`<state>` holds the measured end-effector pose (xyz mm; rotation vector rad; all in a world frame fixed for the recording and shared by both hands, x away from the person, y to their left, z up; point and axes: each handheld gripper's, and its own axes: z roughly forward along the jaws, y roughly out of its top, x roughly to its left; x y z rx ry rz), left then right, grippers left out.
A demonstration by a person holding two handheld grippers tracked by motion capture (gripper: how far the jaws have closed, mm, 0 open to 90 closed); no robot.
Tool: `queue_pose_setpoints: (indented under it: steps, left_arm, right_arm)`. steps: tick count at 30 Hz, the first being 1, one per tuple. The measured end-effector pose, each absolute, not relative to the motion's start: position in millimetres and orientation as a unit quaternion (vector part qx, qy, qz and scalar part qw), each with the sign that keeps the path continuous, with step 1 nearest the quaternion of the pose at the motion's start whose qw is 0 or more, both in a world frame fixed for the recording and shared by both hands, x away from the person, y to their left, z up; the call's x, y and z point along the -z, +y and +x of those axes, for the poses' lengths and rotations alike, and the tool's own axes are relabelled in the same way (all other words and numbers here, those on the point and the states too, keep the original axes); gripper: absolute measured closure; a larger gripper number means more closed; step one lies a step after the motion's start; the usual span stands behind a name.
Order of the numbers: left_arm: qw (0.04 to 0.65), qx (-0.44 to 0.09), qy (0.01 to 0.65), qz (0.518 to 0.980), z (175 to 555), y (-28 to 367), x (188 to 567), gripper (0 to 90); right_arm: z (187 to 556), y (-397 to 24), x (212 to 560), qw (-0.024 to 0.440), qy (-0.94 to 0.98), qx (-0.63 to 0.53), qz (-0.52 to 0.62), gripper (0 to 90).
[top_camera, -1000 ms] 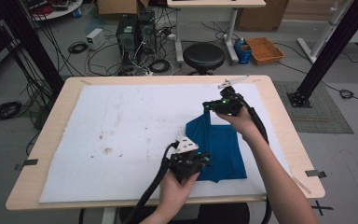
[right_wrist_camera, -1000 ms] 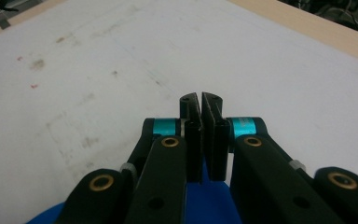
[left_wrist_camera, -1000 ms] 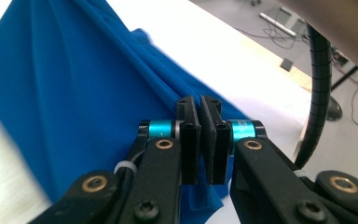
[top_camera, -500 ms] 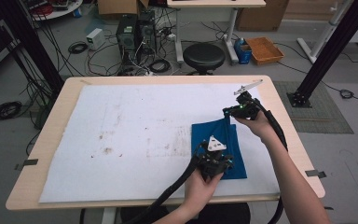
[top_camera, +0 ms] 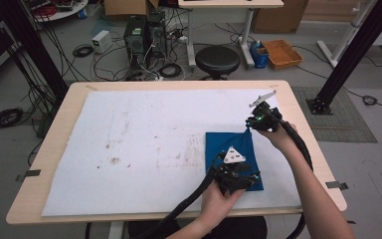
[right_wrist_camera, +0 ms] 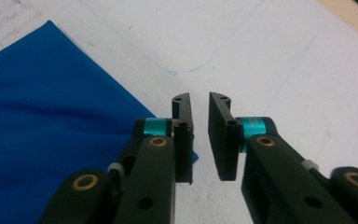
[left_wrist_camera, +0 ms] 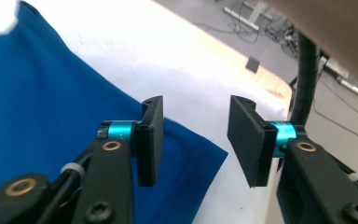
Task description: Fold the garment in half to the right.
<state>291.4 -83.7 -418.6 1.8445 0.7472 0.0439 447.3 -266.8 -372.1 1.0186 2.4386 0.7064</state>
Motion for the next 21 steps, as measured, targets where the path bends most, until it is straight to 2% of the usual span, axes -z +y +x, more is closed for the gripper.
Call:
queue_pose_setpoints:
  steps: [2,5,9,11,14,18,21]
  left_arm:
    - [0.548,-0.034,0.311,0.776,289.8,-74.2,411.6,53.8]
    - [0.55,-0.056,0.312,0.773,289.0,-53.6,402.2,53.6]
    - [0.55,-0.085,0.326,0.765,290.9,-16.5,394.4,51.6]
    - [0.548,-0.102,0.337,0.759,292.7,4.6,392.7,51.5]
    - [0.549,-0.123,0.365,0.742,294.5,37.7,392.3,51.5]
    - [0.549,-0.144,0.395,0.722,294.9,72.7,391.6,51.5]
    - [0.548,-0.155,0.403,0.716,292.2,87.7,391.7,51.5]
  right_arm:
    - [443.2,-273.8,369.2,0.221,0.862,-0.254,0.379,72.0]
    - [429.5,-283.3,362.2,0.225,0.846,-0.266,0.404,67.1]
    - [391.2,-291.3,354.2,0.219,0.825,-0.315,0.415,63.8]
    - [368.2,-294.6,356.6,0.201,0.817,-0.342,0.419,61.5]
    - [332.3,-297.9,369.7,0.169,0.803,-0.381,0.426,53.3]
    - [288.7,-298.5,390.5,0.125,0.785,-0.418,0.44,51.3]
    - [265.6,-293.4,401.0,0.124,0.789,-0.411,0.44,57.3]
